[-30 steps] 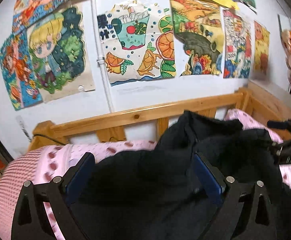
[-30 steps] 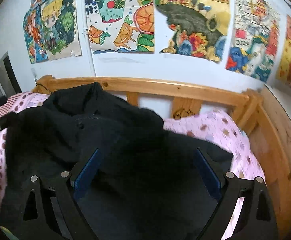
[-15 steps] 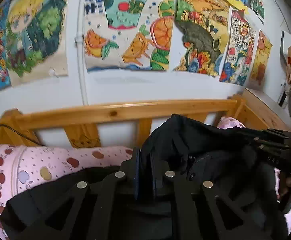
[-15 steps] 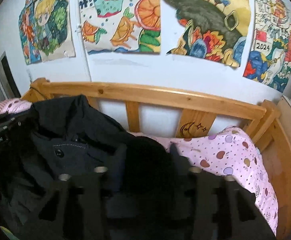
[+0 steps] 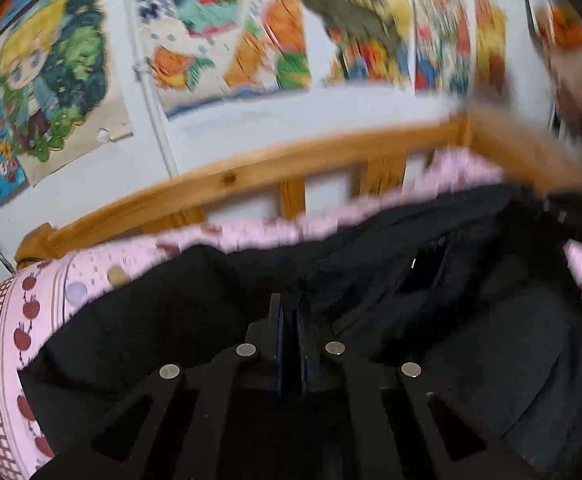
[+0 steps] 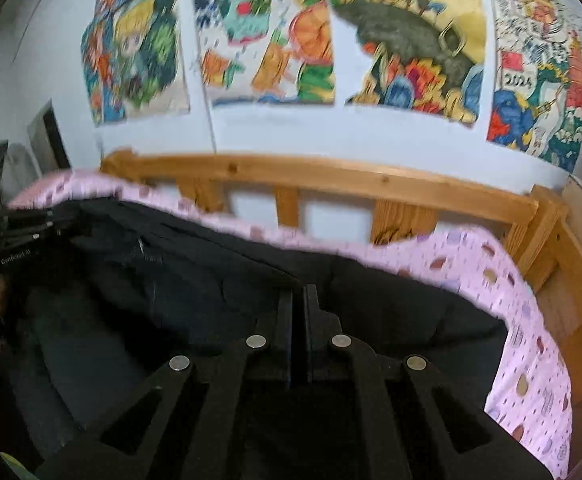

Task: Fold large clothes

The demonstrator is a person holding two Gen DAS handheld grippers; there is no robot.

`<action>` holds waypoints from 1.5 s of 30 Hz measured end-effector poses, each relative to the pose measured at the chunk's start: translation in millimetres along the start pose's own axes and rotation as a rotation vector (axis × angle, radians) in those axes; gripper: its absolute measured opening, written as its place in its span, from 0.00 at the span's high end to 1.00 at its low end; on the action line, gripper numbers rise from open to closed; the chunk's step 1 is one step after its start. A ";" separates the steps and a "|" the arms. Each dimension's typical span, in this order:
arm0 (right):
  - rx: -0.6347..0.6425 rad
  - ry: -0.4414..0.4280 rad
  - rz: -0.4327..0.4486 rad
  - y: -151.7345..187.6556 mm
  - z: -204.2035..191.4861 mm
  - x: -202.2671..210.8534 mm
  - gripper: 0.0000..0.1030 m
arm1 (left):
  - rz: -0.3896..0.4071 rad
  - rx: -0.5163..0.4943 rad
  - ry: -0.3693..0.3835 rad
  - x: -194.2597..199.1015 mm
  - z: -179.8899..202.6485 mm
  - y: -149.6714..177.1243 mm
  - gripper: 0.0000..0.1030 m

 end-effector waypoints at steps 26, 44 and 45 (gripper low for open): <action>-0.254 -0.165 0.186 -39.9 1.5 5.9 0.51 | 0.147 0.312 0.245 25.8 -18.3 -46.5 0.29; 0.055 -0.358 -0.299 0.9 -55.6 -84.2 0.85 | -0.292 -0.213 0.244 -61.1 60.4 11.8 0.94; 0.055 -0.363 -0.316 1.3 -57.6 -90.2 0.86 | -0.302 -0.223 0.230 -65.6 61.2 15.1 0.94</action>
Point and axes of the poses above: each gripper's, at about its wrist camera, not at the fingertips, and x roughly against the way its jaws point, z to its right, y to its underside, the point moved 4 cm from there along -x, roughly the way its jaws point, and after that the axes turned 15 degrees about x, right-handed, at the moved point
